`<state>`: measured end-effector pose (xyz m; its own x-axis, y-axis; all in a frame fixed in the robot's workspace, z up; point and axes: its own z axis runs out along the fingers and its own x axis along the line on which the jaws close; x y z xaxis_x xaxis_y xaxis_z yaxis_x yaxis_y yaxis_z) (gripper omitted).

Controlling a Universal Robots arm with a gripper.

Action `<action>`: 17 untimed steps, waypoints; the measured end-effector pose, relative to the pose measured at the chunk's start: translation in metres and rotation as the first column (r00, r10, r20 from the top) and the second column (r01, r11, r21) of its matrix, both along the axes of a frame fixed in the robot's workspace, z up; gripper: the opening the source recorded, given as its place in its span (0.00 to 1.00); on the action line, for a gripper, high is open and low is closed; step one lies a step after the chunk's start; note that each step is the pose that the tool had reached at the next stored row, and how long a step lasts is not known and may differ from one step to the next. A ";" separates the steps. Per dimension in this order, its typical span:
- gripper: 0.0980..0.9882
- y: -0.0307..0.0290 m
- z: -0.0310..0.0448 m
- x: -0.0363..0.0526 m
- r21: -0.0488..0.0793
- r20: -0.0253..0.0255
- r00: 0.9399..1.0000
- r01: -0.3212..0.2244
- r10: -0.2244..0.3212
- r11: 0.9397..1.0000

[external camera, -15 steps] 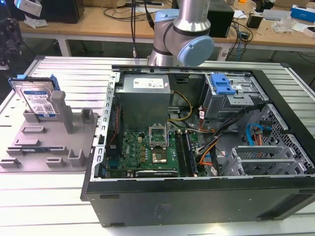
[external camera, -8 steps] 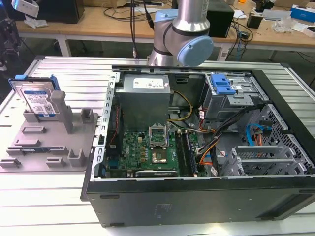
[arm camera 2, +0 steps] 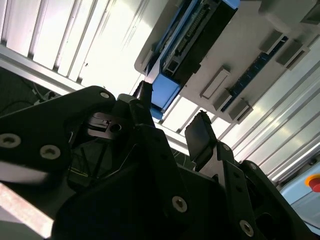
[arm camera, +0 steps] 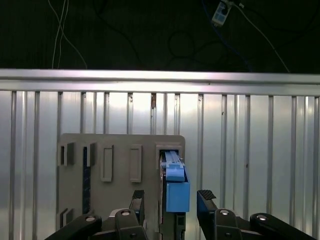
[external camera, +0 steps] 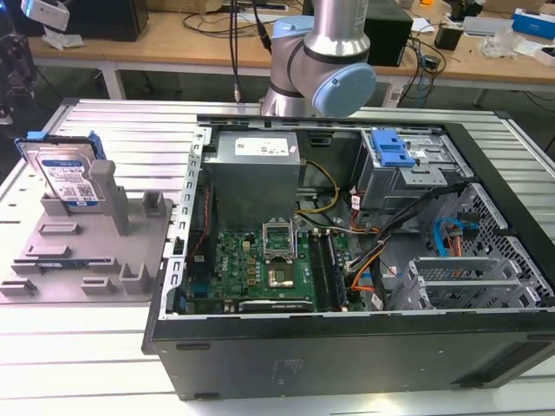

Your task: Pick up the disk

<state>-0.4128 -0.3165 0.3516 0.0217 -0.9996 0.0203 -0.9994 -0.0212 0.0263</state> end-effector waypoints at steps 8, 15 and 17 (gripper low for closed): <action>0.50 0.0000 -0.0043 0.0027 0.000 0.000 1.000 0.000 0.000 1.000; 0.50 0.0048 -0.0096 0.0031 0.000 0.004 1.000 0.000 0.000 1.000; 0.50 0.0048 -0.0144 0.0030 -0.001 0.004 1.000 0.000 0.000 1.000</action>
<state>-0.4098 -0.3116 0.3372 0.0217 -0.9995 0.0210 -0.9995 -0.0212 0.0223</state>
